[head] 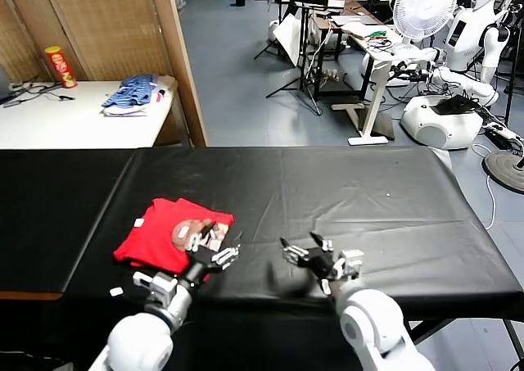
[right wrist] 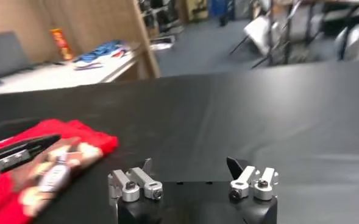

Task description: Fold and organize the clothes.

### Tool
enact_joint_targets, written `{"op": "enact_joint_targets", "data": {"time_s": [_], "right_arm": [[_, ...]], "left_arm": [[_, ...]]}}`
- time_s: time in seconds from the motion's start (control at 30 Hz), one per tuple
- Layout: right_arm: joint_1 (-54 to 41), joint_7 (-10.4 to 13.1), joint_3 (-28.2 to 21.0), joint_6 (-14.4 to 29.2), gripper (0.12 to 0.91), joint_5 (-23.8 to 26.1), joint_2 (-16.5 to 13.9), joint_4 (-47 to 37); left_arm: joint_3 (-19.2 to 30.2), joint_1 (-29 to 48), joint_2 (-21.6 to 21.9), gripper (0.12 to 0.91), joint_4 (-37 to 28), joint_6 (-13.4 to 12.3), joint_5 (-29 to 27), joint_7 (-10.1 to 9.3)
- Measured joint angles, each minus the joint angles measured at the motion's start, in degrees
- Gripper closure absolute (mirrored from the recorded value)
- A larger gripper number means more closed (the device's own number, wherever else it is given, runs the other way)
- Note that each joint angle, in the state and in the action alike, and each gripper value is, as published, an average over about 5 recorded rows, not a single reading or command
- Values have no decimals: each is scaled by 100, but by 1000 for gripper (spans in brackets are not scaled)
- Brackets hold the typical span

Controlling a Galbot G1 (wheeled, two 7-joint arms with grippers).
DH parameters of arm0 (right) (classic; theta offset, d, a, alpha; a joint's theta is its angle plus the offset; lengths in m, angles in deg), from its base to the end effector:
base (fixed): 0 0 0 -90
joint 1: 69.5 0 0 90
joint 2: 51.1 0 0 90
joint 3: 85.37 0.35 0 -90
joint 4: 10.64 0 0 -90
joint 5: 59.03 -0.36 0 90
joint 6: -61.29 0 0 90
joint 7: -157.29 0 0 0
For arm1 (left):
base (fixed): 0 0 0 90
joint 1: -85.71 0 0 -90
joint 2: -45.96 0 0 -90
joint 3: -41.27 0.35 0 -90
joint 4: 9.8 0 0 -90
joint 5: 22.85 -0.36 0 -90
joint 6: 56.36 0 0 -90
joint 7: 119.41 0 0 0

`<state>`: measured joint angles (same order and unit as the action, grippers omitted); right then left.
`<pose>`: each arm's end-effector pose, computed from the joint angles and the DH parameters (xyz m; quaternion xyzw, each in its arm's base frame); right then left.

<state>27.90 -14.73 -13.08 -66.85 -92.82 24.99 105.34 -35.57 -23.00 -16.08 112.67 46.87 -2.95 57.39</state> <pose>0.2786 0.0493 -0.2483 0.2070 -0.9408 -0.1164 0.2420 0.2253 0.0124 -0.2567 -0.1874 -0.9801 -0.0265 0.0605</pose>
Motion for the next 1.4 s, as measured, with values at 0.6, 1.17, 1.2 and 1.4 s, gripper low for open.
{"op": "enact_joint_targets", "data": {"time_s": [0.6, 1.17, 1.2, 1.4], "right_arm": [[-1767, 28, -1324, 238, 353, -1077, 904, -2267], [-2391, -1885, -1423, 2292, 886, 2399, -36, -3157], [-2400, -1949, -1413, 2507, 861, 2564, -178, -3152], [-2135, -1983, -1212, 3581, 560, 3005, -1038, -2762]], "left_arm": [[-1188, -902, -244, 232, 596, -264, -105, -164], [-1606, -1290, -403, 232, 442, -514, -142, -170], [-1604, -1298, -408, 232, 407, -542, -130, -171], [-1575, -1325, -408, 232, 179, -700, -31, -170]]}}
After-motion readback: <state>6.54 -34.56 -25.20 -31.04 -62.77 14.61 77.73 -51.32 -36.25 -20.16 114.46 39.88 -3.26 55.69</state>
